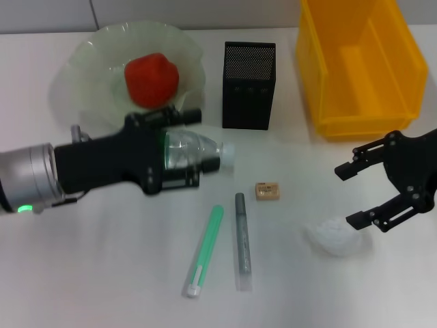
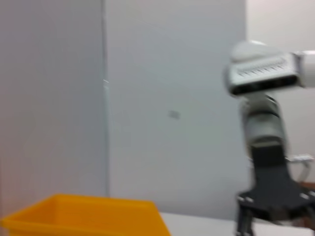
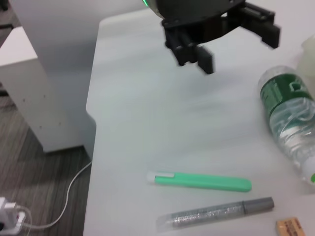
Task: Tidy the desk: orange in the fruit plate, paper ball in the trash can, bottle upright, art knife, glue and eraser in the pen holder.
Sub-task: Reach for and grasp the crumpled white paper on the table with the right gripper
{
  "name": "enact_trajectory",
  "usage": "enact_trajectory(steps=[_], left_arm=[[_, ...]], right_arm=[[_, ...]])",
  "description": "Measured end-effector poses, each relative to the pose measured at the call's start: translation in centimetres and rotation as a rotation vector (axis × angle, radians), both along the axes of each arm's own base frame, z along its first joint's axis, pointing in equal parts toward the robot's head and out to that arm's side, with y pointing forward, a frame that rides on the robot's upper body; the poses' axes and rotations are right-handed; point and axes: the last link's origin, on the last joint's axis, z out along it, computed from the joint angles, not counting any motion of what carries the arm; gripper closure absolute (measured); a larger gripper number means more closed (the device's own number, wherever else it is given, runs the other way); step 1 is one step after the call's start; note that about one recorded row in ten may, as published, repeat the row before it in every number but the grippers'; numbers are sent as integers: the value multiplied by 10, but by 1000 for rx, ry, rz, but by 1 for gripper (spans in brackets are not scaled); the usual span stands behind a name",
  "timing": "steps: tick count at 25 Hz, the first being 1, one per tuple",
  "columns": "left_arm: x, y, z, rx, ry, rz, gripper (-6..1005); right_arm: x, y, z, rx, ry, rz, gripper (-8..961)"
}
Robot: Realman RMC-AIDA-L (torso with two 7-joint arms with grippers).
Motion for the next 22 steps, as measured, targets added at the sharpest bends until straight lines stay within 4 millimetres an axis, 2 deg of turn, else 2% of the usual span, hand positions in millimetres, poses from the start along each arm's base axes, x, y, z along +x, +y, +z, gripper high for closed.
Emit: enact_trajectory(steps=[9,14,22], left_arm=[[4,22,16,154,-120,100,184],[7,28,19,167,-133,112,185],[10,29,18,133,-132,110,185]], right_arm=[[20,-12,11,137,186,0,169],[34,-19,10,189,273,-10,171],[48,-25,13,235,319,-15,173]])
